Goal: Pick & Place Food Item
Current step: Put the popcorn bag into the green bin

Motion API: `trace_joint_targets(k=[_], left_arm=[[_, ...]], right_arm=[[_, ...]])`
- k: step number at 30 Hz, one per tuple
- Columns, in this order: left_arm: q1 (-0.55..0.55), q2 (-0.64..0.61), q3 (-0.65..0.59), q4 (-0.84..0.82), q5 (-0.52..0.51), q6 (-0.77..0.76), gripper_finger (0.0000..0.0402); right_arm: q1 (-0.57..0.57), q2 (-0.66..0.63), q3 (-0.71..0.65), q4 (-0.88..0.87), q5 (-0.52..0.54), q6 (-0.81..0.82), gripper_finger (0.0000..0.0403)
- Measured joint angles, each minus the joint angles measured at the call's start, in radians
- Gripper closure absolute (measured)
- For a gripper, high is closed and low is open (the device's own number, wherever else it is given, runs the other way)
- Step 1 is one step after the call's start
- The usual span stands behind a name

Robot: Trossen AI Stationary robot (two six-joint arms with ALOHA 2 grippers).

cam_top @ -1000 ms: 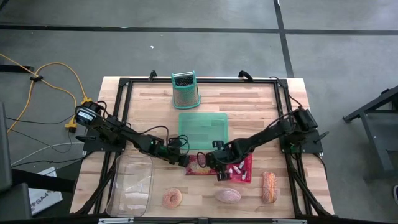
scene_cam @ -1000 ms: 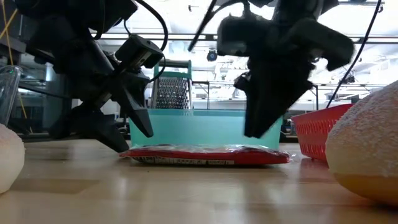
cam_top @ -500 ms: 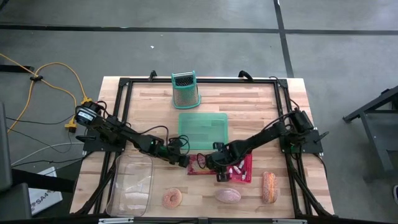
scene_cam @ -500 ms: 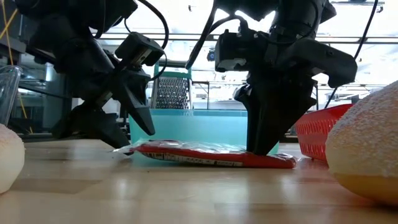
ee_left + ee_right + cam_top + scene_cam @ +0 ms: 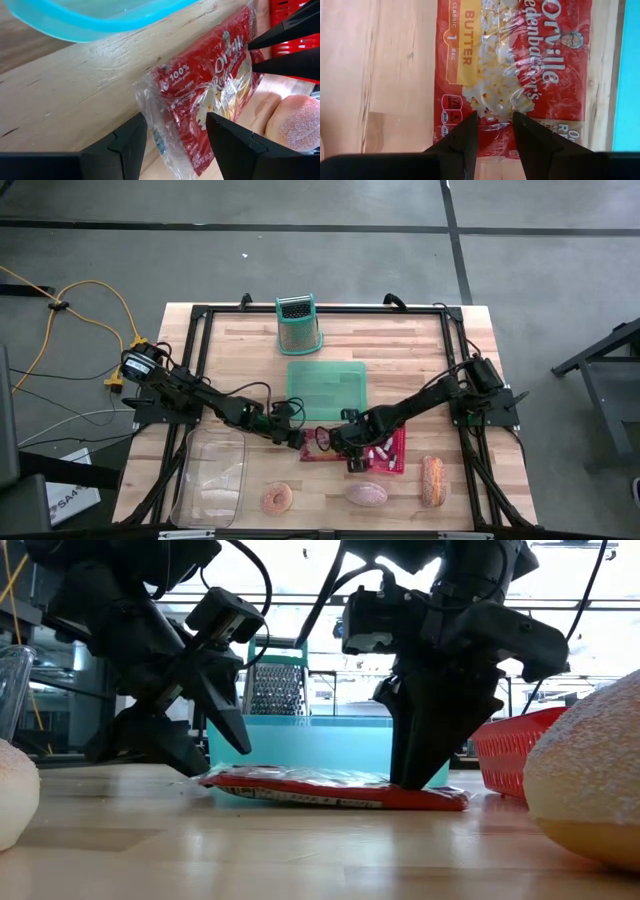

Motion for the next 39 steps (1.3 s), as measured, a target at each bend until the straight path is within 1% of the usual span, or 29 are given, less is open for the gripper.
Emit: trace_joint_targets(k=[8, 11, 21, 32, 39], left_arm=[[0.000, 0.000, 0.000, 0.000, 0.002, 0.001, 0.0203], [0.000, 0.000, 0.000, -0.004, 0.022, -0.002, 0.0203], [0.000, -0.003, 0.003, -0.091, 0.025, -0.051, 0.0203], [0.000, -0.002, 0.001, -0.075, 0.043, -0.050, 0.0203], [0.000, -0.001, 0.000, -0.073, 0.045, -0.042, 0.0203]], right_arm=[[0.000, 0.002, -0.001, 0.047, -0.001, -0.005, 0.0291], [0.000, 0.002, -0.001, 0.049, -0.001, -0.003, 0.0291], [0.000, 0.002, 0.000, 0.036, 0.000, 0.016, 0.0291], [0.000, 0.002, 0.000, 0.042, -0.001, 0.019, 0.0291], [-0.001, 0.002, -0.001, 0.077, -0.002, 0.018, 0.0291]])
